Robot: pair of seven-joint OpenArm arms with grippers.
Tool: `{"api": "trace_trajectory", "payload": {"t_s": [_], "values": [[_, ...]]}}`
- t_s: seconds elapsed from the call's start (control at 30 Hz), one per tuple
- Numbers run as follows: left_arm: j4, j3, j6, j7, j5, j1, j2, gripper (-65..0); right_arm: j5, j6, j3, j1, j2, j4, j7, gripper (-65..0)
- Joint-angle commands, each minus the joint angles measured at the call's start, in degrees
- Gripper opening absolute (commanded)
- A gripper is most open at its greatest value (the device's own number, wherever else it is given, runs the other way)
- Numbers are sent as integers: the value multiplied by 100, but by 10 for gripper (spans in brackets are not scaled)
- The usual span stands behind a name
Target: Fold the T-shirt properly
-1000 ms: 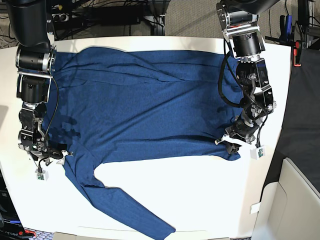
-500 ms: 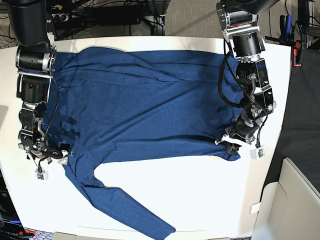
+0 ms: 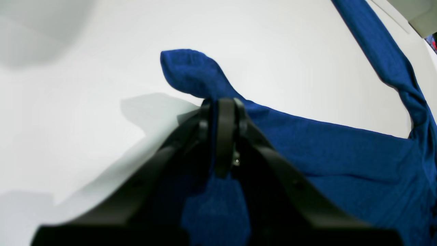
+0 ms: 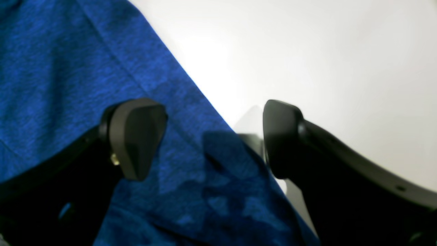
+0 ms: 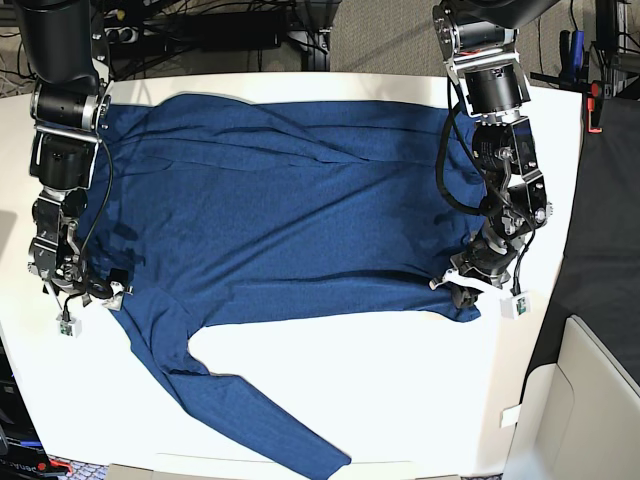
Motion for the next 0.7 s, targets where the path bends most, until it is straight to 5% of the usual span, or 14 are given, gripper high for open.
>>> {"api": "trace_trajectory", "payload": {"t_s": [0.0,0.13,0.43,0.67], "values": [[131,10,-49,-137,-71,-144,-43,-650,29,6,36,85,50,39,63,-164],[131,10,-49,-137,-71,-144,-34,-650,29,50,36,14,41,39,63,-195],[131,10,-49,-137,-71,-144,-34,-650,38,68,36,58,-249,100,63,-563],[131,-16,-49,-137,-71,-91,-34,-650,55,68,44,85,-249,399,72,-621]]}}
